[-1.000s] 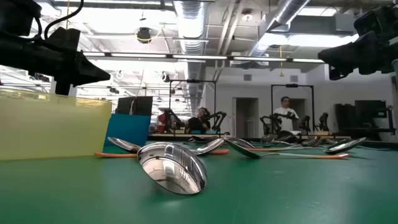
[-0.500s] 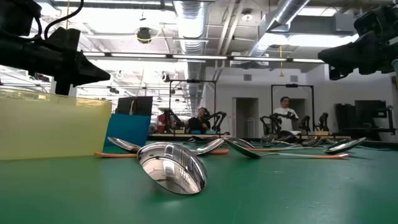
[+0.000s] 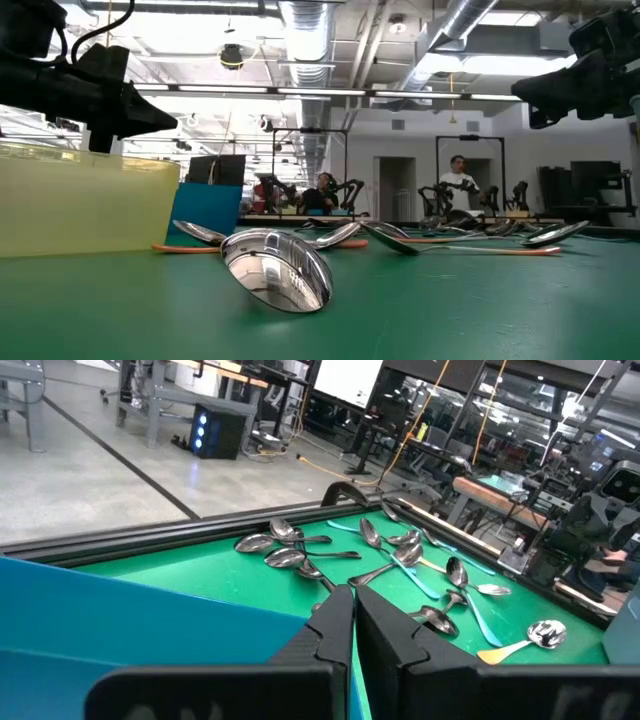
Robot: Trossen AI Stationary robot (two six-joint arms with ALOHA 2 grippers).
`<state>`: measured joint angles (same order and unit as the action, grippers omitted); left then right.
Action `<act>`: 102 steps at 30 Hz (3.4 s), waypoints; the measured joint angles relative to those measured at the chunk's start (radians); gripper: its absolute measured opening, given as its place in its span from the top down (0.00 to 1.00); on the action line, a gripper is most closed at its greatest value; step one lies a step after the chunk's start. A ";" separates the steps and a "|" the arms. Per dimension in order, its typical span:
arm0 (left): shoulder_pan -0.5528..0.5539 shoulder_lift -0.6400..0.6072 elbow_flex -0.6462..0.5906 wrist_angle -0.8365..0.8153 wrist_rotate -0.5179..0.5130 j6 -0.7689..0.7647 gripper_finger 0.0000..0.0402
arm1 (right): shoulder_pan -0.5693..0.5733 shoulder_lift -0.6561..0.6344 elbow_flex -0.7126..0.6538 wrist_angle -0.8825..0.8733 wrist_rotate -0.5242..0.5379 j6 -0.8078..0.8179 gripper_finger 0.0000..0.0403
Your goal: Sort silverware by color (type)
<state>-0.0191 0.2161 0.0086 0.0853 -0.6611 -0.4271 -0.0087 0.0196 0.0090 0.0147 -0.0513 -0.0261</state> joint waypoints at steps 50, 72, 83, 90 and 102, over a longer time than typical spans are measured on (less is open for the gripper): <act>0.003 0.000 0.014 0.048 -0.089 -0.371 1.00 | -0.027 0.000 -0.001 0.359 0.076 0.176 0.86; 0.003 0.000 0.016 0.294 0.047 -0.264 1.00 | -0.040 0.000 0.000 0.330 0.087 0.186 0.86; 0.004 0.000 0.016 0.321 -0.027 -0.300 1.00 | -0.040 0.000 0.000 0.338 0.137 0.183 0.86; 0.004 0.000 0.019 0.405 0.059 -0.229 0.93 | -0.040 0.000 0.000 0.374 0.192 0.201 0.86; 0.004 0.000 0.173 0.389 0.025 -0.039 0.63 | -0.041 0.001 0.133 0.416 0.306 0.099 0.86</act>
<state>-0.0147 0.2157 0.1813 0.4740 -0.6364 -0.4660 -0.0494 0.0202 0.1419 0.4304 0.2550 0.0724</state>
